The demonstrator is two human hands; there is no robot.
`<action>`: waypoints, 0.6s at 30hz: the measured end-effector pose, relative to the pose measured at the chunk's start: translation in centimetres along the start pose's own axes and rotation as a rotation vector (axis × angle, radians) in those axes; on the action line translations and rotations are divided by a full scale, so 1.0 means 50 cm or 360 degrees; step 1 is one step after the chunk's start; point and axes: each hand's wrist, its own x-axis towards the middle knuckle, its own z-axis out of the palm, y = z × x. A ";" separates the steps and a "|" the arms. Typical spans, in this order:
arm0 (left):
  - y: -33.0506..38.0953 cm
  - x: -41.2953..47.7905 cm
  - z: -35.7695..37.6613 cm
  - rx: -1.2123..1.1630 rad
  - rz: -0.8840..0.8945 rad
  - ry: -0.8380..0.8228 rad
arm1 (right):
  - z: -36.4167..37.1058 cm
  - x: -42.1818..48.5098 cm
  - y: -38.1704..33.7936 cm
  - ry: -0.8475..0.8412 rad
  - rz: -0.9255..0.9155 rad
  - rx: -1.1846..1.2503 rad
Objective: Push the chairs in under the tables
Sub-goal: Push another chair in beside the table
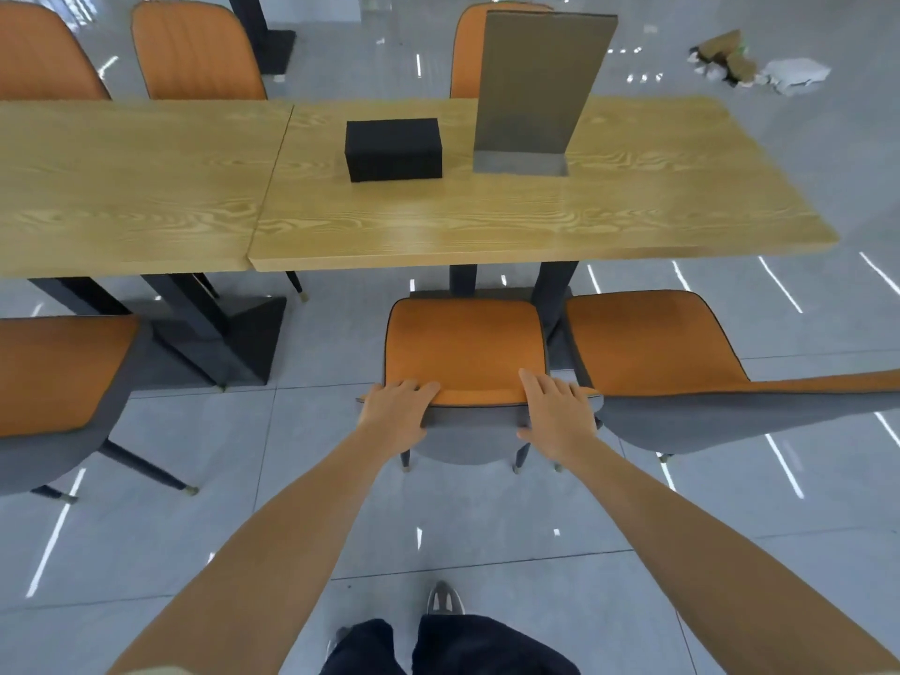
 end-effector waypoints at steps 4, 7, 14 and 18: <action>-0.016 0.023 0.003 -0.0040 0.0047 -0.0020 | 0.008 0.014 0.001 -0.0007 0.0049 -0.0061; -0.024 0.037 0.005 -0.0048 0.0112 -0.0035 | 0.014 0.025 0.001 -0.0003 0.0080 -0.0119; -0.040 0.039 0.005 -0.0047 0.0233 -0.0037 | 0.014 0.039 0.002 -0.0033 0.0077 -0.0169; -0.048 0.035 0.004 0.0010 0.0290 -0.0007 | 0.012 0.036 -0.005 -0.0055 0.0101 -0.0161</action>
